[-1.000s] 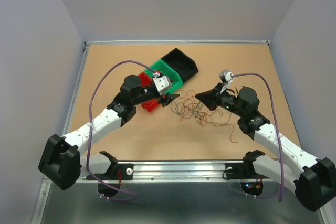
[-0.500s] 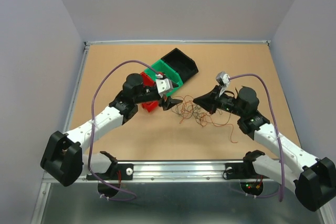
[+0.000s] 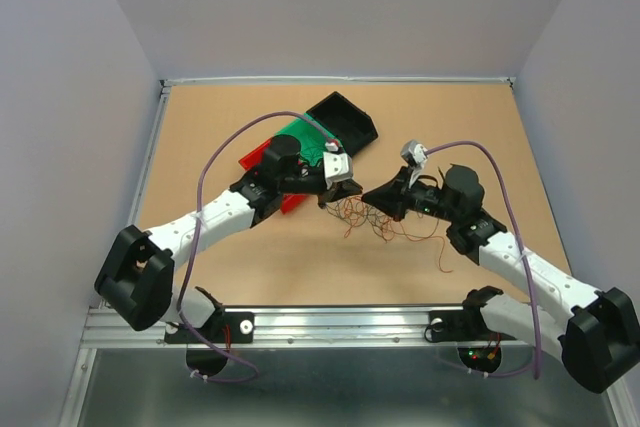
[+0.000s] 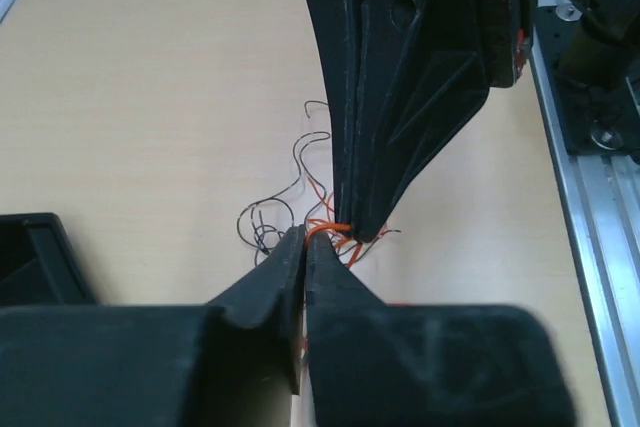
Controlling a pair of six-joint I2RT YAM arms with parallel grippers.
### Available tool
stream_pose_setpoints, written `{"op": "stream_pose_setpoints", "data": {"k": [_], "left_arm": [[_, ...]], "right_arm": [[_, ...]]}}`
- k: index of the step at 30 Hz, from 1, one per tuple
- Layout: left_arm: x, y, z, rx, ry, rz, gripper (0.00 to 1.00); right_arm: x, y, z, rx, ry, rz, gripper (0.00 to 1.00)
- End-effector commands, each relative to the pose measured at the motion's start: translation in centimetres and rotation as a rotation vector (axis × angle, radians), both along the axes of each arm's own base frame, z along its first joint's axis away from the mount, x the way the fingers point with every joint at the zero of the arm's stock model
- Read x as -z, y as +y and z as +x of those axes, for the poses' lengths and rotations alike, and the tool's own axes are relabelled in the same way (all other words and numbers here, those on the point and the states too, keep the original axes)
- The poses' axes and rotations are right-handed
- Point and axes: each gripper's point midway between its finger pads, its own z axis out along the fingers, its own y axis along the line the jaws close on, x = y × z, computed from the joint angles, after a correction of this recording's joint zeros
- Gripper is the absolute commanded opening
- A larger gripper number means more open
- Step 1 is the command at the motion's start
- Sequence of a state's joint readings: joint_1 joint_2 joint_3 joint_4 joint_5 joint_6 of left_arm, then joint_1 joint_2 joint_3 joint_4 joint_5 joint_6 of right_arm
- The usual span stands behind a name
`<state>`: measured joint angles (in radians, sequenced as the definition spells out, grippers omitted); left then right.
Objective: Untangle the cables
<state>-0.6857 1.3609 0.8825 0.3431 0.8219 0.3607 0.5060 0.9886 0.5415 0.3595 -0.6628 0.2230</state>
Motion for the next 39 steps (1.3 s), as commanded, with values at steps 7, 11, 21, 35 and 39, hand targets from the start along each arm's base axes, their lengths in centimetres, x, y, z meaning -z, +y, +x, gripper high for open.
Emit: {"op": "stream_pose_setpoints", "data": {"k": [7, 11, 21, 35, 39], "left_arm": [[-8.0, -0.5, 3.3, -0.161, -0.101, -0.100, 0.00], [-15.3, -0.2, 2.9, -0.173, -0.135, -0.192, 0.00], [-31.4, 0.5, 4.8, -0.306, -0.196, -0.447, 0.00], [-47.6, 7.7, 11.7, -0.745, -0.354, -0.814, 0.00], [-48.2, 9.5, 13.1, -0.861, -0.411, -0.849, 0.00]], "right_arm": [[-1.2, 0.5, 0.8, 0.007, -0.123, 0.018, 0.62], [-0.3, 0.3, 2.8, 0.088, -0.127, 0.006, 0.84], [2.1, 0.8, 8.4, 0.244, -0.050, -0.036, 0.82], [4.4, -0.1, 11.5, 0.383, -0.022, -0.082, 0.27], [4.9, -1.0, 12.0, 0.445, 0.004, -0.102, 0.13]]}}
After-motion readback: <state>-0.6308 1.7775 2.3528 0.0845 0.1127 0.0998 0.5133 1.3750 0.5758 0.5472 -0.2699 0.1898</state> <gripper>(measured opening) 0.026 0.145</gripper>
